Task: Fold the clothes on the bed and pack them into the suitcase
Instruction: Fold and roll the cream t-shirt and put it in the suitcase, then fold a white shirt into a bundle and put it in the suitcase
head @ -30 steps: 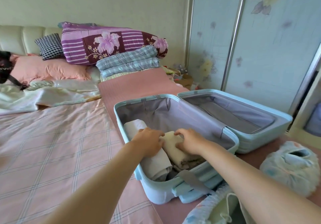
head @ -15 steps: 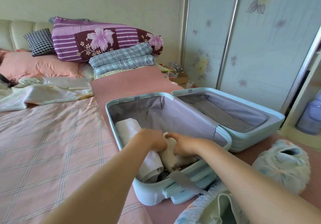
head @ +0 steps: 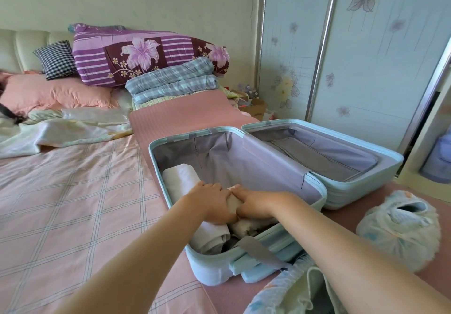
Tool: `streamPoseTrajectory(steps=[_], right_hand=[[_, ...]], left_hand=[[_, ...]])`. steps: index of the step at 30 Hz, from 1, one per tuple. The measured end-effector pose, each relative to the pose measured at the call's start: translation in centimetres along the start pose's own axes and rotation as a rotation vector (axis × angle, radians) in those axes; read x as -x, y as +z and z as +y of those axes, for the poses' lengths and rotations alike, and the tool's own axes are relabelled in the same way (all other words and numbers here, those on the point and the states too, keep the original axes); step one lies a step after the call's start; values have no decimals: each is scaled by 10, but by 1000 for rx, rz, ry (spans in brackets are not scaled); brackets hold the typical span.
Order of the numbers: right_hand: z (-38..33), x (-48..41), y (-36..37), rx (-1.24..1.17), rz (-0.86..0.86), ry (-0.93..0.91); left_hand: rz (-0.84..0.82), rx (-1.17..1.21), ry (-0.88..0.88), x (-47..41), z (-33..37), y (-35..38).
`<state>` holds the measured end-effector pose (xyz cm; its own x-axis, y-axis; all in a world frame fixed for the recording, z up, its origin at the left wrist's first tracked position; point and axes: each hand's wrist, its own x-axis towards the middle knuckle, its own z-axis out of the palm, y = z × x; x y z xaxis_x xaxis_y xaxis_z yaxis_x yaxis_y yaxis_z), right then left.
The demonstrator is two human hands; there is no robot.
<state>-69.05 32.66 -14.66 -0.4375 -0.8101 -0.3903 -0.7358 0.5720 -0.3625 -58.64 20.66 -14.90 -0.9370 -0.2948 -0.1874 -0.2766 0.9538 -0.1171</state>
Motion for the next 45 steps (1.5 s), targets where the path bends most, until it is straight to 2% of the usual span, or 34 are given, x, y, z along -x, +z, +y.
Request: streamPoseTrajectory(steps=[5,10,13,16,19,28,34,38,41,43,45], right_hand=[[-7,12,-4,-22,95,1],[-37,42,-13,-84,324,-82],[-83,59,-9,-94,379,-176],[-143,71,5,-84,422,-270],[-212,79,33,-124,402,-344],[-449,87,162,-56,131,-611],[-568,81,240,-36,24,-680],[-622,60,278,81,27,-756],[-659,43,300,114,11,-805],[-683,32,314,181,36,-829],[-701,26,327,350,122,-857]], left_hand=[[21,61,3,15,-4,-14],[290,273,-68,62,-31,-29],[430,383,-143,108,-57,-31],[492,468,-253,168,-88,-24],[480,481,-378,237,-126,-6],[369,390,-762,467,-255,60],[361,339,-934,575,-331,112],[231,137,-1032,624,-376,139],[109,111,-1097,653,-407,158],[112,99,-1065,664,-422,165],[175,69,-1038,671,-430,167]])
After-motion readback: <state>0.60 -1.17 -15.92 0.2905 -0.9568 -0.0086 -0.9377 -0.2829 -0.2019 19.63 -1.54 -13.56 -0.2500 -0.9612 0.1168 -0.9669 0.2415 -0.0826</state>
